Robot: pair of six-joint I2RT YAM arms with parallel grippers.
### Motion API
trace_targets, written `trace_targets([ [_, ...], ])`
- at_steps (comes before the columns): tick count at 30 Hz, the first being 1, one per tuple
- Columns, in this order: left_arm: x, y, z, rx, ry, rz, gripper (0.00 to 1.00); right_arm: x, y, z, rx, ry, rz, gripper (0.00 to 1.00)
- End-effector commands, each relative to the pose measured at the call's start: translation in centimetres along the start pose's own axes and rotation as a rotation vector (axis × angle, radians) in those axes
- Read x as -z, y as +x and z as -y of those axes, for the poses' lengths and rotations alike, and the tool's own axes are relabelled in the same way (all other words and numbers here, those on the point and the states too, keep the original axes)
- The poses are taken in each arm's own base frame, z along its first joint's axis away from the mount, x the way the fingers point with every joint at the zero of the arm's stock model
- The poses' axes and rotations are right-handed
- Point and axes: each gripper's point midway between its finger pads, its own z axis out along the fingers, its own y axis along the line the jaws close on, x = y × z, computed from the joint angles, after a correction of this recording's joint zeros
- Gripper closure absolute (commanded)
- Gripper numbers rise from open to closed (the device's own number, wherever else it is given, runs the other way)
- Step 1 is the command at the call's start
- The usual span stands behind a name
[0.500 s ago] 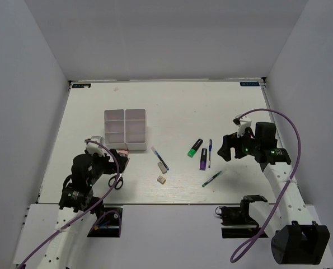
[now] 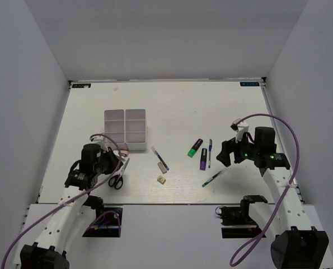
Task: Sort the stationery into containers
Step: Pick up the stationery from the center of the board.
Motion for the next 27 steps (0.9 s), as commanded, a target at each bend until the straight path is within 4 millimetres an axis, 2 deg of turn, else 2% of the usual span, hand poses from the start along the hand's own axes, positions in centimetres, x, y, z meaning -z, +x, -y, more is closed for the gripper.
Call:
trace_targets([
  [1, -0.1, -0.7, -0.3, 0.202, -0.093, 0.000, 0.60, 0.1, -0.4, 0.2, 0.021, 0.004, -0.006, 0.10],
  [3, -0.9, -0.9, -1.3, 0.218, -0.164, 0.021, 0.43, 0.2, -0.7, 0.3, 0.022, 0.012, -0.001, 0.10],
  [4, -1.3, -0.5, -1.3, 0.221, -0.171, 0.023, 0.30, 0.3, -0.7, 0.3, 0.022, 0.015, 0.000, 0.10],
  [5, -1.9, -1.2, -1.7, 0.206, -0.197, 0.078, 0.28, 0.4, -0.9, 0.3, 0.023, 0.016, 0.004, 0.10],
  [7, -2.4, -0.7, -1.9, 0.195, -0.222, 0.082, 0.27, 0.4, -0.8, 0.2, 0.024, 0.013, 0.003, 0.10],
  [12, -3.1, -1.1, -4.2, 0.181, -0.376, 0.233, 0.28, 0.6, -0.7, 0.1, 0.032, 0.012, 0.007, 0.10],
  [15, -3.5, -2.0, -4.5, 0.175, -0.393, 0.331, 0.39, 0.5, -0.8, -0.2, 0.045, 0.002, 0.006, 0.10],
  [19, -4.2, -2.4, -4.6, 0.164, -0.432, 0.347, 0.45, 0.6, -0.7, -0.1, 0.036, 0.002, 0.002, 0.10],
  [20, -4.4, -2.1, -5.0, 0.163, -0.454, 0.336, 0.45, 0.6, -0.6, 0.0, 0.036, 0.007, 0.002, 0.10],
  [27, -5.7, -2.2, -4.3, 0.182, -0.422, 0.354, 0.46, 0.5, -0.3, -0.1, 0.042, -0.004, -0.005, 0.10],
])
